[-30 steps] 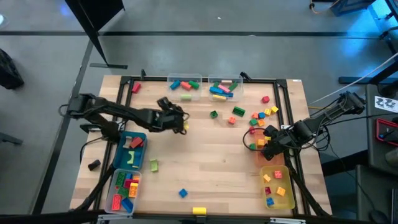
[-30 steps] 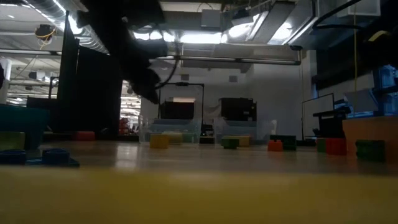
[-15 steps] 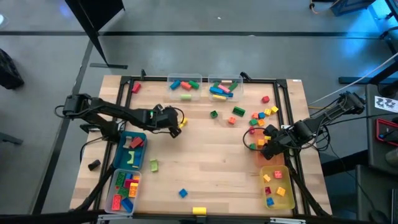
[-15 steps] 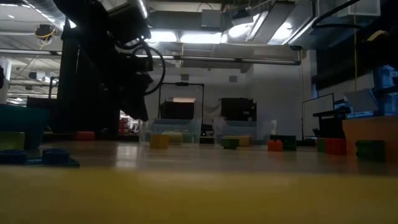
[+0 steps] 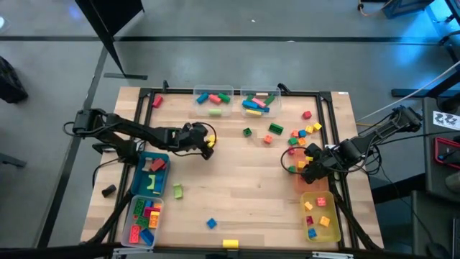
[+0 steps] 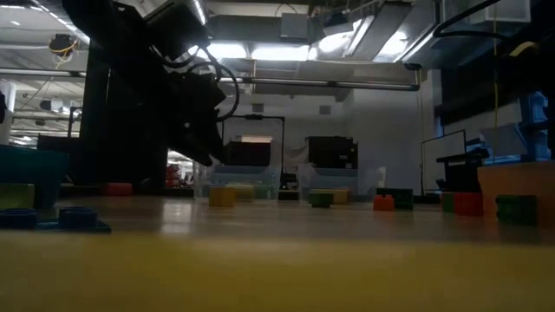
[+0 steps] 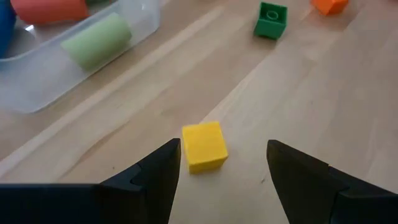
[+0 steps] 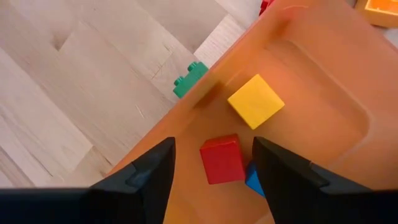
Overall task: Sort blocks by size
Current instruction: Put the yellow block into the orange bin
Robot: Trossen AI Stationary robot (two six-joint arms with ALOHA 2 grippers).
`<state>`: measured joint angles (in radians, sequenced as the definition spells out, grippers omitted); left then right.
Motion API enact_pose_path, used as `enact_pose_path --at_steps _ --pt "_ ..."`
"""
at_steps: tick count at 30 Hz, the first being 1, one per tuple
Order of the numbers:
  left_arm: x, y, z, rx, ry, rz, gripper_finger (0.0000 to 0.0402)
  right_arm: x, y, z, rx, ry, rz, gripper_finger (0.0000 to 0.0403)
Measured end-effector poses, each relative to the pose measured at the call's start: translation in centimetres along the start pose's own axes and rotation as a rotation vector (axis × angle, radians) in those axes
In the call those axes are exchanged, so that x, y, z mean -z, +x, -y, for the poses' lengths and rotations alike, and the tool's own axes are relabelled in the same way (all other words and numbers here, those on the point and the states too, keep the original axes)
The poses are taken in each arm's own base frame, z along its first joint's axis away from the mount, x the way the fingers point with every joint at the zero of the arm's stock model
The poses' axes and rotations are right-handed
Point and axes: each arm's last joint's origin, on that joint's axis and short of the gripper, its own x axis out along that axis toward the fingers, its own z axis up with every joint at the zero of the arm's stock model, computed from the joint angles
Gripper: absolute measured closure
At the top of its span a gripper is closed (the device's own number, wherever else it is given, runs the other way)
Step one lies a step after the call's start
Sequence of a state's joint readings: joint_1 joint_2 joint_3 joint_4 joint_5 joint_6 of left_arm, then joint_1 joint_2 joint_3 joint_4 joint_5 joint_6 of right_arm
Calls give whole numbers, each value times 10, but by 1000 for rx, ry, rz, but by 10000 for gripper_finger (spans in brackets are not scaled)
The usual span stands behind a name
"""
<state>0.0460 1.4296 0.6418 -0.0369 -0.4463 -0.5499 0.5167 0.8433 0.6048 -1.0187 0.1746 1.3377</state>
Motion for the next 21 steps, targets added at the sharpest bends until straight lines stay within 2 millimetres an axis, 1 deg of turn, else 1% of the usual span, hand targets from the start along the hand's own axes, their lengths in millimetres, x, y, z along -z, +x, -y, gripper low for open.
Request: enact_pose_path --at_steps 5,14,21 --pt "1 5 -2 -21 -2 -4 178 0 0 0 0 0 0 187" --pt "11 25 4 -25 11 -12 178 0 0 -1 -8 1 2 187" --pt "22 38 4 -54 89 -60 178 -1 0 -3 -29 5 8 187"
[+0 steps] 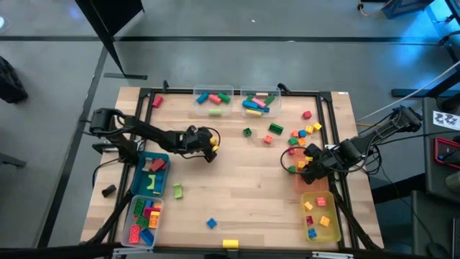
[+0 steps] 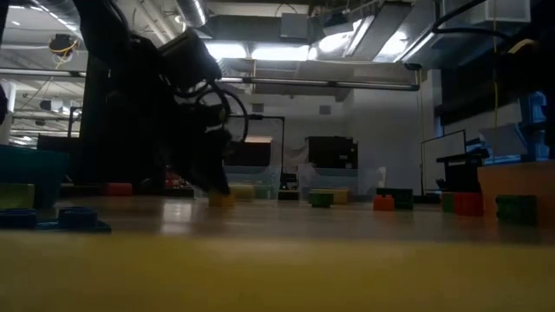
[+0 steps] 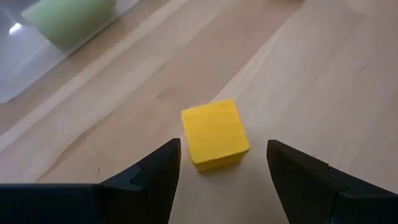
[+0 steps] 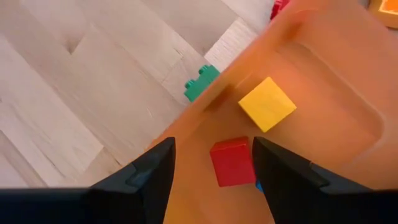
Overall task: Sort blocks by size
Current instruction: Put the yellow block into the orange bin
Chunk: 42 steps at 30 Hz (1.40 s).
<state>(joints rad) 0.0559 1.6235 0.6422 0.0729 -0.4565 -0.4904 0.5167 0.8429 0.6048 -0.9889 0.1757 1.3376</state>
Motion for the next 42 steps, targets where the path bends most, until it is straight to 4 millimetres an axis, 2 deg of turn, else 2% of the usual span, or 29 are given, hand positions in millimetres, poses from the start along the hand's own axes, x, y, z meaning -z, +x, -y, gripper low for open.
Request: enact_pose_path --at_steps 9,17,24,31,37,42 --pt "4 19 0 -14 44 18 189 -2 0 -7 -67 8 15 187" --pt "3 21 -2 -21 53 15 283 -4 -2 -18 -187 27 35 187" --pt "-1 20 3 26 84 59 282 -14 -10 -40 -411 114 177 187" --pt "-26 7 34 237 120 250 282 -25 -19 -49 -496 227 449 187" --pt "-49 -17 66 419 188 469 282 -26 -20 -51 -509 246 479 187" --pt "-64 -35 88 479 259 571 280 -29 -12 -62 -525 308 519 187"
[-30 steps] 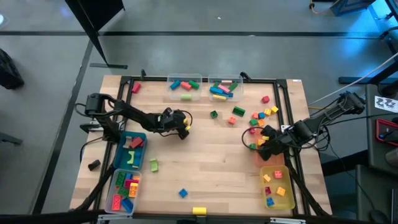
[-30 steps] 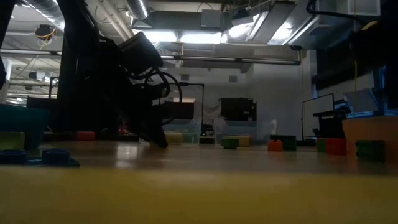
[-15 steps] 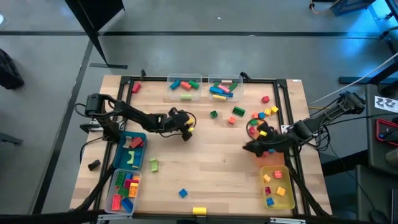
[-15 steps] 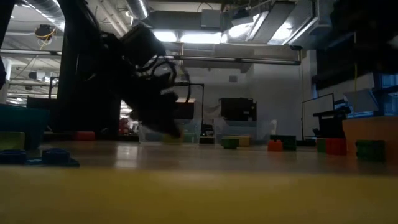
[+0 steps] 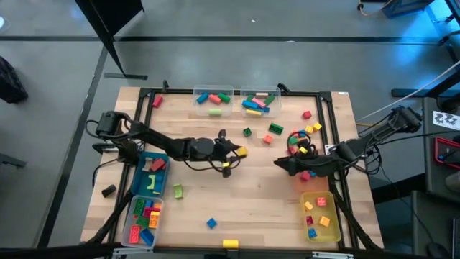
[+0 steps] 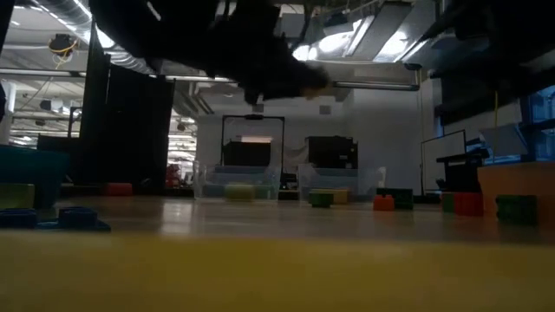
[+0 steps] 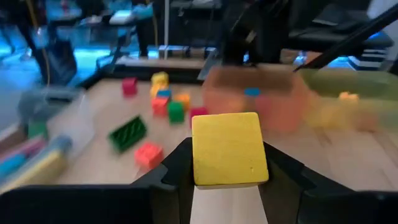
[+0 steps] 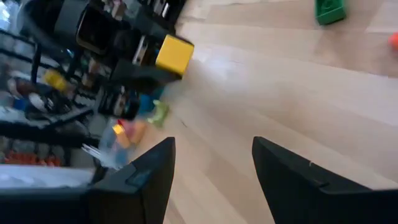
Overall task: Sort blocks by size
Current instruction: Put the yellow block into the orange bin
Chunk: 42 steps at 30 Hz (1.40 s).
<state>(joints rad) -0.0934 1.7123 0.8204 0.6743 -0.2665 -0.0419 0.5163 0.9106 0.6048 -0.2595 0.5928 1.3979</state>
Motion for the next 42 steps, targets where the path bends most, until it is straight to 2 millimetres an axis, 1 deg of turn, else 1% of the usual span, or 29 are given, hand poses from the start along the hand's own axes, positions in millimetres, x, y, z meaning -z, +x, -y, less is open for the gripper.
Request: enact_pose_path --at_steps 3,7,14,20,25,29,34,39,42 --pt "-6 0 9 24 52 20 279 7 13 -6 -26 24 24 187" --pt "-8 -2 17 46 90 25 277 17 30 -13 -72 58 44 187" --pt "-6 -5 28 75 135 18 276 30 56 -15 -80 81 122 187" --pt "-6 -7 32 91 137 24 275 33 78 -14 -106 124 157 187" --pt "-6 -7 33 112 136 21 275 28 92 -16 -162 144 161 187" --pt "-6 -7 33 113 136 20 275 23 98 -17 -195 165 155 187" --pt "-6 -7 33 120 136 20 275 16 102 -15 -196 172 145 187" --pt "-6 -7 33 135 136 20 275 16 102 -17 -214 178 134 187" --pt "-6 -7 33 135 136 20 275 15 101 -23 -229 184 132 187"
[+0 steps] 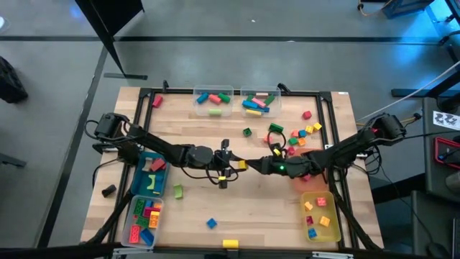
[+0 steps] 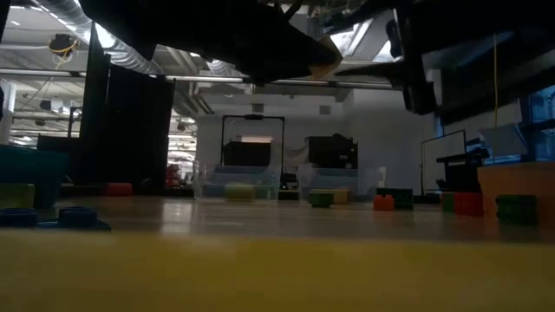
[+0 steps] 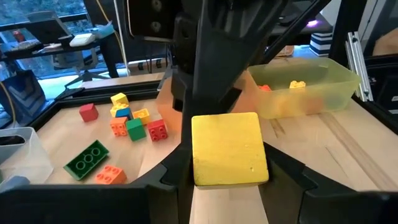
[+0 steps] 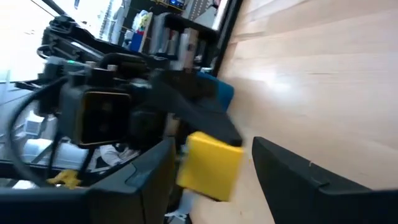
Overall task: Sort blocks by size
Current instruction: Put the yellow block into the orange bin
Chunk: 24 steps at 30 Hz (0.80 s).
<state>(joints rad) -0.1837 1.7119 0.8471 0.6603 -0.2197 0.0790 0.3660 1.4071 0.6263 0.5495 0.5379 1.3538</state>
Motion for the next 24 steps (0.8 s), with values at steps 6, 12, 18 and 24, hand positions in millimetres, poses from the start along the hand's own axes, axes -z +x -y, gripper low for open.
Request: enact_pose_path --at_steps 6,12,18,24 --pt "0 0 0 2 1 -5 274 3 8 -10 14 -57 -12 187" --pt "1 0 0 7 3 -14 274 9 18 -11 70 -60 -43 187" --pt "2 0 1 10 13 -23 274 11 20 -12 69 -59 -83 187" --pt "3 0 0 1 58 -31 274 12 20 -9 99 -77 -114 228"
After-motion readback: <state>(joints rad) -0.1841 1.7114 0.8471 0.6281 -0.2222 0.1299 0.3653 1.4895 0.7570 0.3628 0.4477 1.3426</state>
